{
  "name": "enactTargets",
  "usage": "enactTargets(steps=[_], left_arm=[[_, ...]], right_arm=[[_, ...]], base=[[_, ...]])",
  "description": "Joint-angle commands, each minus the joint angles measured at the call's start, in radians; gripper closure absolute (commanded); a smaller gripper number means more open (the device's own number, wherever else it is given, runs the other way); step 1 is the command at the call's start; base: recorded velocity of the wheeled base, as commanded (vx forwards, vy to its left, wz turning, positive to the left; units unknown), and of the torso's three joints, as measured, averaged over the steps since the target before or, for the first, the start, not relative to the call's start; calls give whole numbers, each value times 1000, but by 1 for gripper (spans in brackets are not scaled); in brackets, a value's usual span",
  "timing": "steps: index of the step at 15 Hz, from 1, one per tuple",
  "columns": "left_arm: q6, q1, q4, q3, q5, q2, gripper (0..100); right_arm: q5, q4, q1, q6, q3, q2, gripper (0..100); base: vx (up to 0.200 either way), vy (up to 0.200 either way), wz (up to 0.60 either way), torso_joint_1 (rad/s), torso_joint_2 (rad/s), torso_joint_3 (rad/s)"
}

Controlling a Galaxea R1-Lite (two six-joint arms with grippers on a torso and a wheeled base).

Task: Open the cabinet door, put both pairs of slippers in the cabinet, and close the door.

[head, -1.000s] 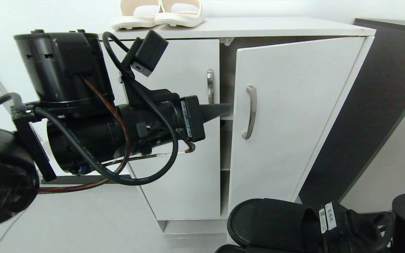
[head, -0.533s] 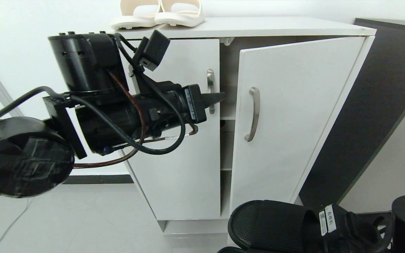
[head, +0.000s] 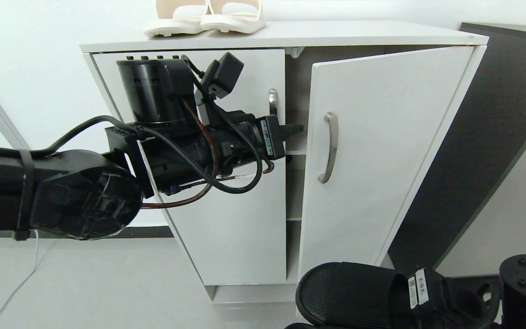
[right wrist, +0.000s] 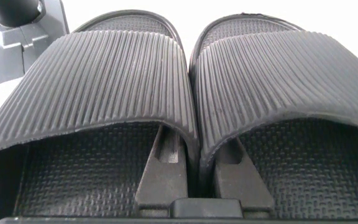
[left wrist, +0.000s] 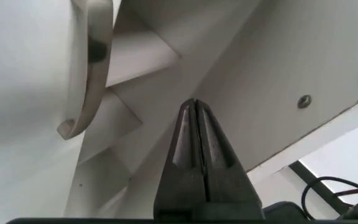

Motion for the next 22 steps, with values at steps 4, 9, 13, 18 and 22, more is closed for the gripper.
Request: enactTargets(steps=[4, 9, 13, 18, 22], left_arm=[[2, -83, -11, 0, -2, 3, 100], [-3, -198, -149, 5, 0, 49, 100], [-7, -76, -178, 22, 7, 47, 100], [-6, 133, -146, 209, 47, -174, 100], [25, 225, 137, 395, 150, -640, 100]], right_arm=[[5, -3, 53, -2, 31, -16, 100], [6, -3, 82, -34, 42, -28, 100], [0, -6, 75, -31, 28, -19, 100], [-4, -6, -24, 12, -35, 21, 100], [-296, -4, -34, 153, -153, 73, 100]], base=[[-200, 0, 0, -4, 1, 2], [-160, 0, 0, 0, 4, 1], [0, 0, 0, 0, 0, 0], [0, 0, 0, 0, 0, 0], [0, 0, 0, 0, 0, 0]])
